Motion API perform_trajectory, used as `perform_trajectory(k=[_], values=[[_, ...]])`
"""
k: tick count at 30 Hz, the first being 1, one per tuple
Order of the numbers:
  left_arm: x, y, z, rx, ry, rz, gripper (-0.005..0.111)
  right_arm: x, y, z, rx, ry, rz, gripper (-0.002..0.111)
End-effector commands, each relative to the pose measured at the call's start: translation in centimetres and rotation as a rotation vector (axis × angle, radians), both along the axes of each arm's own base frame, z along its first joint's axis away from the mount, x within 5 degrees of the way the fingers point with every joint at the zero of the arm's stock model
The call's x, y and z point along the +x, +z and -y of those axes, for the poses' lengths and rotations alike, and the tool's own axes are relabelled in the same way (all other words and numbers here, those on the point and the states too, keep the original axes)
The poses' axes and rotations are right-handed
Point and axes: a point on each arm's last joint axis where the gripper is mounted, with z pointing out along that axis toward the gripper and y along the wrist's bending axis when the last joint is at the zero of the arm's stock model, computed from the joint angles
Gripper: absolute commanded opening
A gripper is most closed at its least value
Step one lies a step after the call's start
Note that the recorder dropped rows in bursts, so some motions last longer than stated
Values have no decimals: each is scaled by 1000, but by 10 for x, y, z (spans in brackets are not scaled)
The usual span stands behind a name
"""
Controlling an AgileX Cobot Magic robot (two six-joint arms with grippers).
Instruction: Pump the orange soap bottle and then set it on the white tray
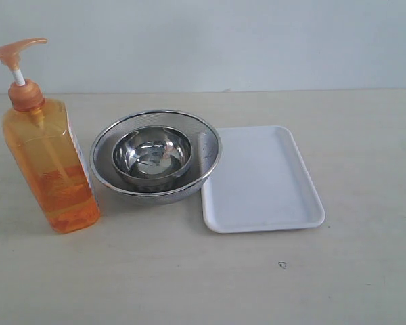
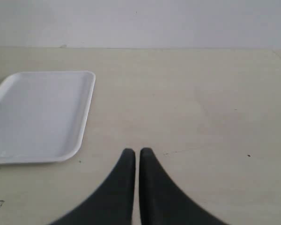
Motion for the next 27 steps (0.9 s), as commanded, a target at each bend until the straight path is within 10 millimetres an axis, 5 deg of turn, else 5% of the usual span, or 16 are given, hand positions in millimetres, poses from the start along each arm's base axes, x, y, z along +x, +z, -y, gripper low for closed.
perform_trajectory(k=[1, 13, 19, 23, 27], values=[[18, 8, 4, 24, -36, -63, 5, 0, 1, 0, -5, -3, 10, 0], [24, 32, 27, 150, -319, 141, 5, 0, 1, 0, -5, -3, 10, 0], [26, 23, 23, 193, -284, 110, 5, 0, 1, 0, -5, -3, 10, 0], [29, 19, 30, 172, -361, 92, 24, 0, 1, 0, -5, -3, 10, 0], [39, 9, 27, 153, -317, 3, 62, 0, 1, 0, -5, -3, 10, 0]])
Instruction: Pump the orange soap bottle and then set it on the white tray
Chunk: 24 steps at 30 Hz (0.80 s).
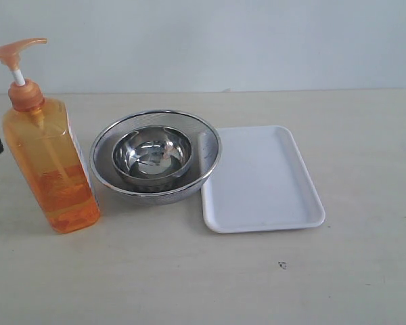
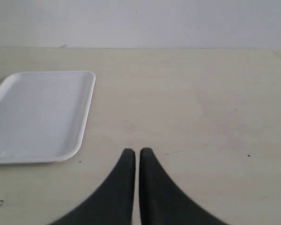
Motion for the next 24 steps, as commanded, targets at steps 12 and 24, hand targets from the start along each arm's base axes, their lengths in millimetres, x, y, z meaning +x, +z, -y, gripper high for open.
perform_trajectory(k=[12, 24], values=[[32, -42, 4, 9, -10, -285, 74, 0, 1, 0, -5, -3, 10, 0], [39, -48, 2, -7, 21, -342, 74, 0, 1, 0, -5, -3, 10, 0]])
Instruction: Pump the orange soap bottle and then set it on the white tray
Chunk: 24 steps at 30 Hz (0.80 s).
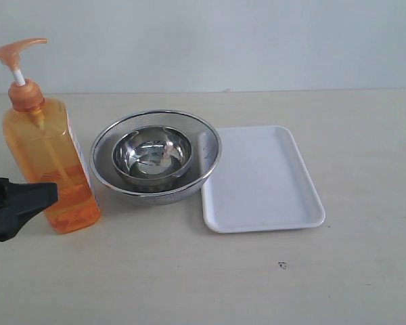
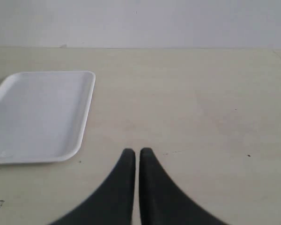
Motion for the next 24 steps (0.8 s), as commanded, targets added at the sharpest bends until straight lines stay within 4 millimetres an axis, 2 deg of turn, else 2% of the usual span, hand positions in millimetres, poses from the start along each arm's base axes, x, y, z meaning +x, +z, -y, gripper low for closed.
perform_trajectory(k=[1, 6, 9, 11, 13, 17, 24], values=[[5, 2, 2, -27, 1, -13, 74, 0, 1, 0, -5, -3, 10, 0], [19, -8, 3, -33, 6, -90, 72, 0, 1, 0, -5, -3, 10, 0], [22, -13, 10, -85, -42, -133, 56, 0, 1, 0, -5, -3, 10, 0], [21, -12, 12, -104, -65, -130, 51, 0, 1, 0, -5, -3, 10, 0], [21, -13, 11, -93, -52, -132, 53, 0, 1, 0, -5, -3, 10, 0], [22, -13, 9, -82, -38, -134, 75, 0, 1, 0, -5, -3, 10, 0], [22, -13, 9, -83, -40, -134, 78, 0, 1, 0, -5, -3, 10, 0]])
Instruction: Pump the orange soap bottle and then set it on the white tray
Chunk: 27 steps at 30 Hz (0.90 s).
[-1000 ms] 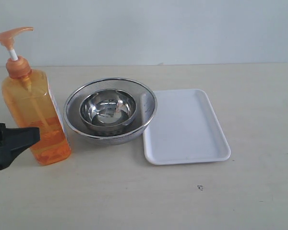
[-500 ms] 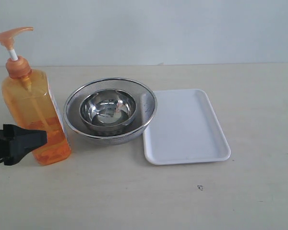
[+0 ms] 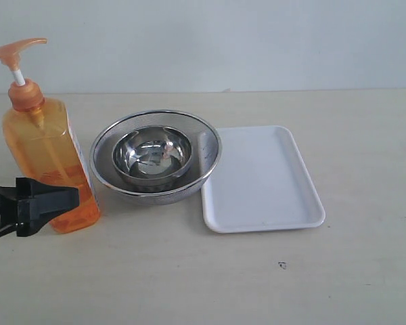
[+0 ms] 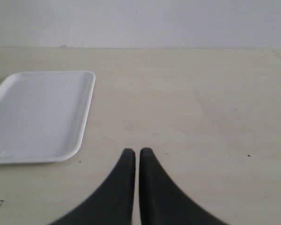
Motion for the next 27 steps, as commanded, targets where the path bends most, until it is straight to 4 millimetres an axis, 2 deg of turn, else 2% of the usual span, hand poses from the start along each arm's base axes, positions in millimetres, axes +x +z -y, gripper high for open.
perform_trajectory(k=[1, 17, 27], values=[[1, 1, 2, -10, 0, -1, 78, 0, 1, 0, -5, -3, 10, 0], [2, -1, -2, -19, 68, -34, 78, 0, 1, 0, -5, -3, 10, 0], [1, 0, 0, -2, 26, -10, 78, 0, 1, 0, -5, -3, 10, 0]])
